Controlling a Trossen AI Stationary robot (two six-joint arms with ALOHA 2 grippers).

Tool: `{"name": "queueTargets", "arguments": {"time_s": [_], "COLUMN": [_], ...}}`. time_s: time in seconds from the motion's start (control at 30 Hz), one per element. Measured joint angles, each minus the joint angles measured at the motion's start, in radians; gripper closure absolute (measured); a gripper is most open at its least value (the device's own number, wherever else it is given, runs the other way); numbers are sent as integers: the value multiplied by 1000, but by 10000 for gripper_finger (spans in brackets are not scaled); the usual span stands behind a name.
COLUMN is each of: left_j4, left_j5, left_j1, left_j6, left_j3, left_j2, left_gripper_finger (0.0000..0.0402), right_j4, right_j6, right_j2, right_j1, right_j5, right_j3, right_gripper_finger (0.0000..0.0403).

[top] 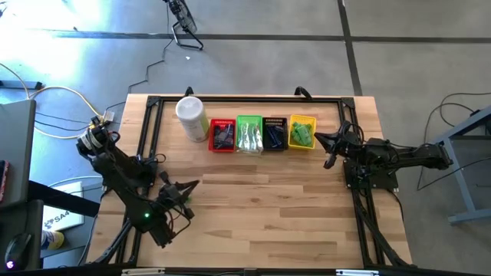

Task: Pick & Place Travel size toiletries
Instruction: Put the green shampoo into the yellow bin

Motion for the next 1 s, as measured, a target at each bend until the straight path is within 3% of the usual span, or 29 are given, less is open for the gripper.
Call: {"name": "queueTargets", "arguments": {"time_s": [0.23, 0.6, 0.87, 1.0], "left_j4": [123, 115, 140, 250], "left_j5": [7, 156, 139, 123], "left_j1": [90, 266, 321, 337], "left_j6": [142, 283, 391, 456], "left_j3": [0, 0, 0, -6], "left_j2": [3, -27, -91, -91], "left_gripper_finger": [401, 401, 401, 401], "right_j4": [0, -1, -2, -10], "right_j6": [0, 1, 1, 25], "right_j2": [0, 0, 0, 0], "right_j1": [0, 0, 0, 0], "right_j5": [0, 0, 0, 0], "right_j3": [0, 0, 0, 0], "right_gripper_finger": [400, 400, 400, 400]}}
